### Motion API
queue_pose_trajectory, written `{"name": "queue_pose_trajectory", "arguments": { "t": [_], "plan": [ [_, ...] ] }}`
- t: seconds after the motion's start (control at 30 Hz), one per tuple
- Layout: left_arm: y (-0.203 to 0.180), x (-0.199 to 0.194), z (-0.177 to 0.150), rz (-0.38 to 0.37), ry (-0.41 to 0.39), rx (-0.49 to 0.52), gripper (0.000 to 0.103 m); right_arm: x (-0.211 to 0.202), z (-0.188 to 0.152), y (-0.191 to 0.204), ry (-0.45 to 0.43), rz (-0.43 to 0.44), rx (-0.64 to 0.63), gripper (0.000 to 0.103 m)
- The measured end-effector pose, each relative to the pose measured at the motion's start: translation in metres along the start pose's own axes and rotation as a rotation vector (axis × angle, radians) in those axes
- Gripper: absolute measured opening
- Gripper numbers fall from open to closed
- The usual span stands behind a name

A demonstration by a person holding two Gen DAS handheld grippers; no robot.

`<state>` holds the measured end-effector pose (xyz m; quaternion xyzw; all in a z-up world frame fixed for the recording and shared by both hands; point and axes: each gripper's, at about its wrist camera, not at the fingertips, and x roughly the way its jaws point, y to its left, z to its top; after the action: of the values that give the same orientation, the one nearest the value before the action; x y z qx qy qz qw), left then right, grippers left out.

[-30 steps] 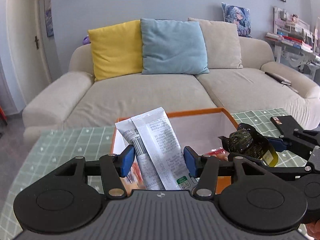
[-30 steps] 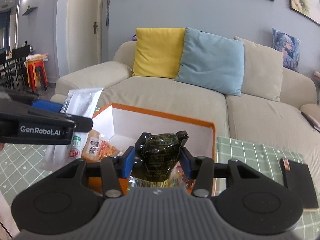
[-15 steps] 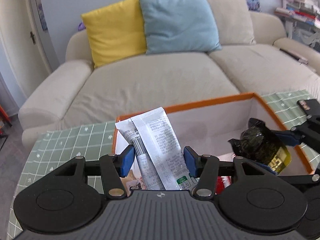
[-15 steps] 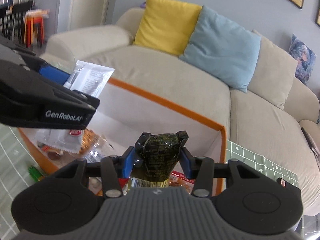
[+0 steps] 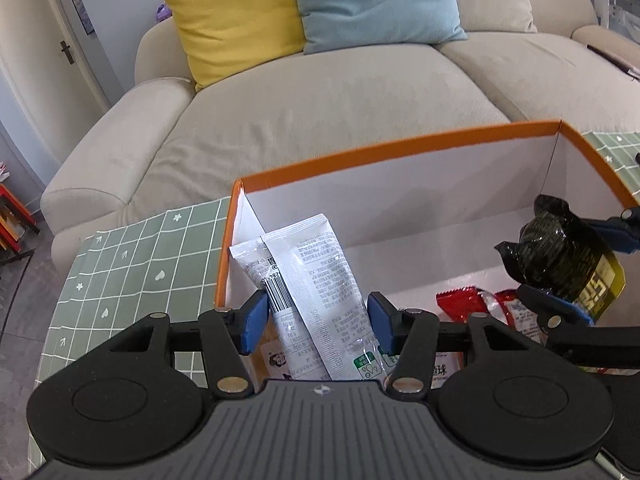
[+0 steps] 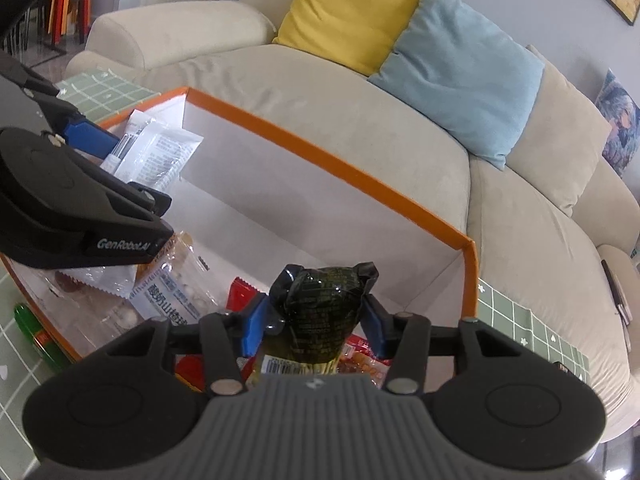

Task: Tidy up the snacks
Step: 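Carry both packets into the orange box and open both tools, then withdraw both tools from the box toward the stick snack bag and sausage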

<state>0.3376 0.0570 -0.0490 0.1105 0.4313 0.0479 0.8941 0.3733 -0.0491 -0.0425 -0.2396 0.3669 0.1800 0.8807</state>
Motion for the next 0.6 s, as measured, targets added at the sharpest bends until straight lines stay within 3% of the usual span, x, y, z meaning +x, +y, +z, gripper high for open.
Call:
{"name": "queue_pose_trajectory", "arguments": {
  "t": [0.37, 0.5, 0.6],
  "plan": [
    [-0.005, 0.004, -0.005, 0.005, 0.049, 0.047, 0.070, 0.006, -0.004, 0.002, 0.048, 0.007, 0.007, 0.052],
    [-0.003, -0.002, -0.004, 0.030, 0.025, 0.059, 0.084, 0.000, -0.005, 0.003, 0.037, -0.004, -0.013, 0.056],
    [0.003, -0.009, -0.002, 0.026, 0.001, 0.048, 0.087, -0.007, -0.004, 0.002, 0.018, -0.017, -0.015, 0.064]
  ]
}}
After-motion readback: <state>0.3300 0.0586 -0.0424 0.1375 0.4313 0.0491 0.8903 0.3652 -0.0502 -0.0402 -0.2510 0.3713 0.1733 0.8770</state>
